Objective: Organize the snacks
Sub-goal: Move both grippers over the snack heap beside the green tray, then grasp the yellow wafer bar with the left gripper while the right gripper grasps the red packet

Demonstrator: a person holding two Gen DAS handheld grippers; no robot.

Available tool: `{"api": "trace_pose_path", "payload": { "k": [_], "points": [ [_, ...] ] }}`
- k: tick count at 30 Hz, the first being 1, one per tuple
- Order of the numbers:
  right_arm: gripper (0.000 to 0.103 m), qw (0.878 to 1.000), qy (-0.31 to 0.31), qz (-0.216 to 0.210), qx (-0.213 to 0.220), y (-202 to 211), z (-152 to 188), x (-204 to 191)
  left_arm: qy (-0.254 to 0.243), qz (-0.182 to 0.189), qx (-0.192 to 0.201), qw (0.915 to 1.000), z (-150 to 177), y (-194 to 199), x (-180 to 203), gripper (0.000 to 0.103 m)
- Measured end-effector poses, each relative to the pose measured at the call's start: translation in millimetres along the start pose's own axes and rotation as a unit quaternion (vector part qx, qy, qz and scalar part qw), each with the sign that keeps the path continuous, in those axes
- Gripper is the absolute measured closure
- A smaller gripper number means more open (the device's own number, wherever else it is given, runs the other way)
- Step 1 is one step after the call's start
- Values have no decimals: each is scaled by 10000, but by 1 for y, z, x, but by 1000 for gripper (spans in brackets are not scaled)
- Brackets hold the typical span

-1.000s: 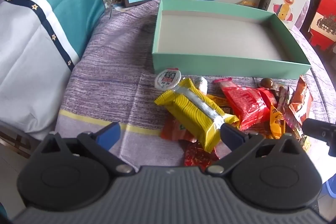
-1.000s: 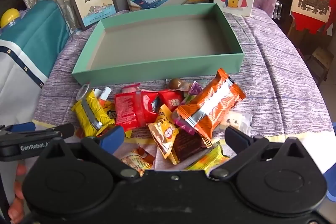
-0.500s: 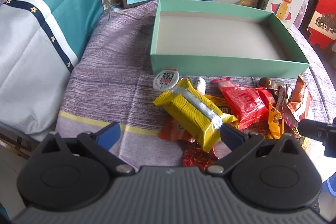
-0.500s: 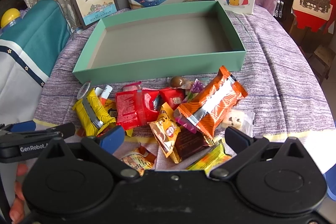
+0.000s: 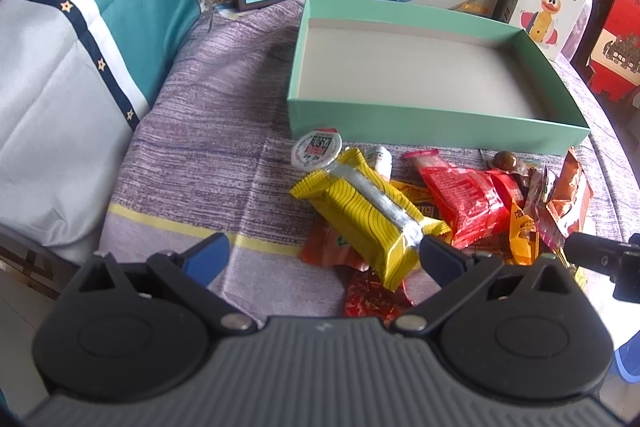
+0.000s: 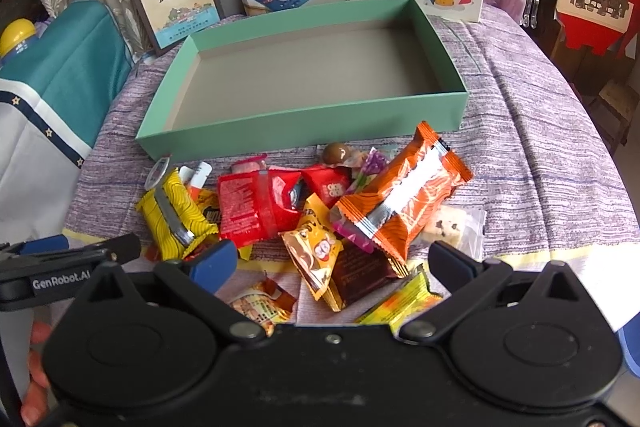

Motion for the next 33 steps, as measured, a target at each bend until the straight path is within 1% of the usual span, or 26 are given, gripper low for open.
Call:
{"api": "trace_pose_path", "payload": {
  "k": [4,8,11,15,17,18,19,21,23,26,31,33],
  "points": [
    [0,9999,-92,-62,-36,-3,2,4,62,-23,-37,10000,-1,-4,-3,0],
    [0,9990,-217,-386,-63,-7,3,8,172,-10,-73,9998,-8,-11,-3,0],
    [0,9992,-229,-321,-10,-8,3,10,216,-94,-26,9997,-18,-21,4,0],
    [0,9996,-199,-173,128,-8,2,15,312,-116,-89,9994,-28,-38,17,0],
    [0,9994,-226,-172,218,-8,0,18,234,-160,-69,9996,-28,-47,24,0],
    [0,9993,-215,-182,255,-8,-2,19,146,-242,-81,9996,-27,-52,26,0],
    [3,9992,-181,-219,296,-8,-5,19,43,-341,-102,9994,-26,-57,27,0],
    [4,9985,-158,-363,368,-8,-15,16,-71,-461,-101,9989,-22,-64,22,0],
    [4,9977,-172,-511,405,-12,-27,12,-45,-466,-114,9988,-20,-67,13,0],
    [6,9972,-110,-667,306,-26,-40,1,79,-268,-163,9995,-18,-65,-6,0],
    [14,9949,89,-1008,-11,-61,-54,-25,265,-194,-196,9993,-19,-64,-29,0],
    [15,9934,192,-1119,-171,-74,-56,-34,292,-165,-236,9992,-20,-64,-34,0]
  ]
}}
Point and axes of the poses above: each gripper's, at about its wrist camera, not at the fingertips, and y roughly against the way its jaws point, x to its right, z to its underside, the point moved 3 cm from there along -y, roughly the way its jaws point, and after that the axes turned 11 degrees about y, right-handed, at the moved point
